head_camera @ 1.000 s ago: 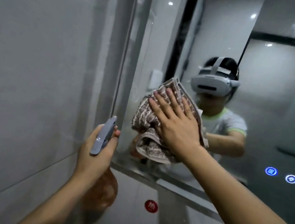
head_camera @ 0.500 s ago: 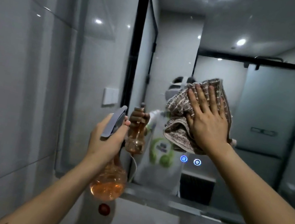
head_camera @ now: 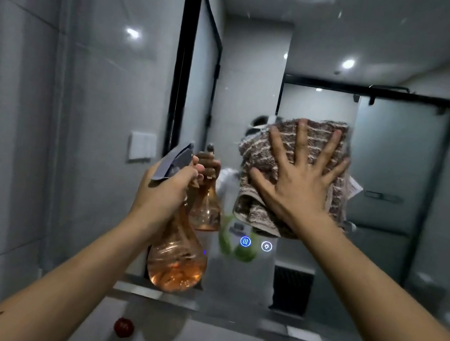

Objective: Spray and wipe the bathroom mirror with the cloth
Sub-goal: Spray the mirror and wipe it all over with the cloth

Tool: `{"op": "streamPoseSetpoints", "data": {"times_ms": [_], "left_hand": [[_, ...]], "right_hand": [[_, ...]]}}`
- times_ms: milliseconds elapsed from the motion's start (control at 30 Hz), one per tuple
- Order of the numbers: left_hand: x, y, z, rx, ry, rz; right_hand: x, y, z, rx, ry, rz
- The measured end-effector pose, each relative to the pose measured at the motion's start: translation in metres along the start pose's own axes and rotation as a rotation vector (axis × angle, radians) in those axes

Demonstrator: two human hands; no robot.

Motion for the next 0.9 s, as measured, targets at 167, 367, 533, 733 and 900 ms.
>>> {"op": "streamPoseSetpoints", "data": {"times_ms": [167, 367, 533, 733, 900], "left_hand": [[-0.065, -0.007, 0.006, -0.041, -0.073, -0.029], [-0.154, -0.009, 0.003, 0.037, -0.186, -0.145], [-0.199, -0.018, 0.008, 0.047, -0.182, -0.186], [-0.172, -0.017, 0.002, 0.053, -0.162, -0.138], [-0.098, -0.012, -0.001, 0.034, -0.150, -0.044]], "right_hand": [[0.005, -0.024, 0.086, -0.132, 0.046, -0.016], [0.025, -0.043, 0.212, -0.345, 0.176, -0.004], [0.032, -0.059, 0.267, -0.470, 0.287, -0.007], [-0.008, -0.075, 0.199, -0.456, 0.216, -0.080], [-0.034, -0.072, 0.093, -0.279, 0.189, -0.135]]}}
Point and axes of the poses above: each hand's wrist, its own y-axis away from the middle knuckle, its own x-axis out of the palm, z = x × y, the point moved 3 cm from there along -y, towards the middle knuckle, and after that the axes turned 14 degrees about z, right-handed, at the moved point
